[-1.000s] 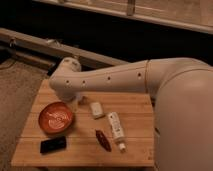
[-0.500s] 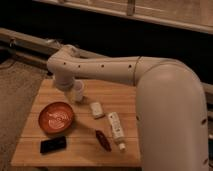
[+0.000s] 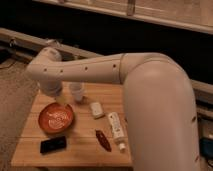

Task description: Place the eraser on the white sponge

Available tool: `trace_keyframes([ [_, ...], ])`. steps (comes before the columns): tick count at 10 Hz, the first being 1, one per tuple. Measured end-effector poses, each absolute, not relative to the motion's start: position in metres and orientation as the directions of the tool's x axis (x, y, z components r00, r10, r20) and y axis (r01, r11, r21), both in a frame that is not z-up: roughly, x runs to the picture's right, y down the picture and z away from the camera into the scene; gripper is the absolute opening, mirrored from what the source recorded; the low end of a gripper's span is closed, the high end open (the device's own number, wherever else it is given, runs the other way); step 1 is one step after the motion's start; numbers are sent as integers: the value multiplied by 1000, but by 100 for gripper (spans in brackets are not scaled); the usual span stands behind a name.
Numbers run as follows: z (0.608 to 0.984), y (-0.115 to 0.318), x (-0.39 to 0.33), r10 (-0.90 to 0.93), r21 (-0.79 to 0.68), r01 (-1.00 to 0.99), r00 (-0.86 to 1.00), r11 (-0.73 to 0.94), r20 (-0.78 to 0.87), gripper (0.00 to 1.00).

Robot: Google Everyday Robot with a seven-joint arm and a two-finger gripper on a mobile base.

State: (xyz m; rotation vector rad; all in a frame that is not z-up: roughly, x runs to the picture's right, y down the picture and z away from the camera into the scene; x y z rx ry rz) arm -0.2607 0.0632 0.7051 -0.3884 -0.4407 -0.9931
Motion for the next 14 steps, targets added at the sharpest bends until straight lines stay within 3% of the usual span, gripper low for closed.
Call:
trace_keyframes([
  [10,663,186,-306,-635,-154,877,440,454,635,75],
  [14,665,191,-307,-632,-146,875,439,461,639,75],
])
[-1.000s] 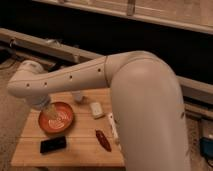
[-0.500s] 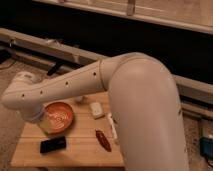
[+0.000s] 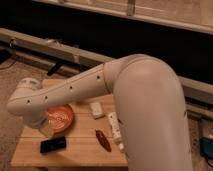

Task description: Place the eraser on the white sponge

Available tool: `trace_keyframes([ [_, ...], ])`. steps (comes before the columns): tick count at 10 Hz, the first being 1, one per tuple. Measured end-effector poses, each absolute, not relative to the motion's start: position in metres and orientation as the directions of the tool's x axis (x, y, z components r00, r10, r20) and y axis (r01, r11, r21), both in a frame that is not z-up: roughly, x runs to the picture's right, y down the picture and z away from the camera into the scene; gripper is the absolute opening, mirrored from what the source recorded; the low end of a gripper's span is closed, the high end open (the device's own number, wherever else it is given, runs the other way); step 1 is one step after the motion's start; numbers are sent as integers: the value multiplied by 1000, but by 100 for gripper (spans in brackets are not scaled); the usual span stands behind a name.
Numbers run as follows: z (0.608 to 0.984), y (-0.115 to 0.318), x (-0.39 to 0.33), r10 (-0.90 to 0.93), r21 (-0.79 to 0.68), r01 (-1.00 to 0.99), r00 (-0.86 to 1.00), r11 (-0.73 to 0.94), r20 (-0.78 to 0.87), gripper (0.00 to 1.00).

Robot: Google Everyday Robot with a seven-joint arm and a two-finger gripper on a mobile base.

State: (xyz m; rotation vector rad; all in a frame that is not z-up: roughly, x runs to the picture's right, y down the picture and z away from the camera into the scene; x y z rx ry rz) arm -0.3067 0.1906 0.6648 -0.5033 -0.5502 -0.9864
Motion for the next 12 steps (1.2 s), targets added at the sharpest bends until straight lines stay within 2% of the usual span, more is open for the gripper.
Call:
trace_keyframes([
  [5,670,197,-315,-661,-148,903,399,403,635,75],
  [12,662,277,-349,-660,-144,950,298,278,690,75],
])
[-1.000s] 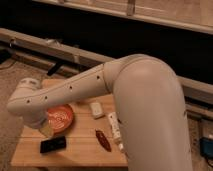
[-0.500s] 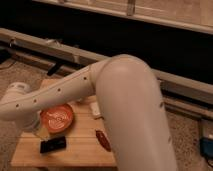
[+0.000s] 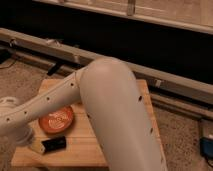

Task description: Place the eraser on the white sponge

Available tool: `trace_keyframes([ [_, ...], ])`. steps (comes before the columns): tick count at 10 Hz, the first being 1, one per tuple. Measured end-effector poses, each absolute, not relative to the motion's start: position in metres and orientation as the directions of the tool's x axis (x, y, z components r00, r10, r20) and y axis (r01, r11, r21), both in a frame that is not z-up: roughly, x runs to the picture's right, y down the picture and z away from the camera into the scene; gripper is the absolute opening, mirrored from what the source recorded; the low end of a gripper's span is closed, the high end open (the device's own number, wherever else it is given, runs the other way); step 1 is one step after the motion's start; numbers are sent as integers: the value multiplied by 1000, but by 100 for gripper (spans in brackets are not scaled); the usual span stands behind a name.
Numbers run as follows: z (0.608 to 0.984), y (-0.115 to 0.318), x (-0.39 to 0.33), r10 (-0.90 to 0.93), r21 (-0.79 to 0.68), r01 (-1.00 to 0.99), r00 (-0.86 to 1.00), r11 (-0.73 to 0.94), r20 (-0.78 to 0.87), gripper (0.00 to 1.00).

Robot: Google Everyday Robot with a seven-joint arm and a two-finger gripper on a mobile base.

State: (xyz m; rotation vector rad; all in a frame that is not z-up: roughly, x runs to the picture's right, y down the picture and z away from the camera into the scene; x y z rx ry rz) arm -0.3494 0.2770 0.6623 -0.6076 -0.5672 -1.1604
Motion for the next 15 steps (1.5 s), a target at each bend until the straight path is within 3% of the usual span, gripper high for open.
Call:
trace_keyframes([
  [4,677,323,-346,-597,-182,944,317,276,737,75],
  [7,688,334,-339,-565,-216,933,347,287,749,75],
  [15,726,325,-320,-531,-299,891,445,341,721,75],
])
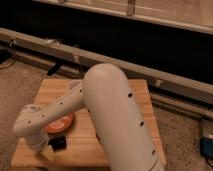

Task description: Place the eraser on the white sponge

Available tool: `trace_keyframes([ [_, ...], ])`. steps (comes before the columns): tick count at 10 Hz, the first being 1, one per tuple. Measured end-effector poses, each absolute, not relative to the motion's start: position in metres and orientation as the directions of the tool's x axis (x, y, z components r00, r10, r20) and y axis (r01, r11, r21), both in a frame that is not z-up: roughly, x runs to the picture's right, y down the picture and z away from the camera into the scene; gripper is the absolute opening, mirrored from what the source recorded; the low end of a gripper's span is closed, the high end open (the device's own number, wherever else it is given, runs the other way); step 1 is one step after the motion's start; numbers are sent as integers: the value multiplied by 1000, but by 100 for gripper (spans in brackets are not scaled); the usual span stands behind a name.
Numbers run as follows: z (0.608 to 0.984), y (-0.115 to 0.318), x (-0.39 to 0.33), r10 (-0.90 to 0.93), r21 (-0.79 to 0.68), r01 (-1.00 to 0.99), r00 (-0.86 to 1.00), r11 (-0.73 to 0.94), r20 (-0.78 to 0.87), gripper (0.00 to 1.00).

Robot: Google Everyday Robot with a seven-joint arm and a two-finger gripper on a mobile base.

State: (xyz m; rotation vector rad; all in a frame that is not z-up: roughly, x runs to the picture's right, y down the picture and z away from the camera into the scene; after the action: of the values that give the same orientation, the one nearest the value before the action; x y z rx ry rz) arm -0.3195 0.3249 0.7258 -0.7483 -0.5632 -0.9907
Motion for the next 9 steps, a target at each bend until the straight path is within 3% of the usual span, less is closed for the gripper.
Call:
trace_keyframes([
  [9,758,310,-312,-518,-351,847,525,399,676,75],
])
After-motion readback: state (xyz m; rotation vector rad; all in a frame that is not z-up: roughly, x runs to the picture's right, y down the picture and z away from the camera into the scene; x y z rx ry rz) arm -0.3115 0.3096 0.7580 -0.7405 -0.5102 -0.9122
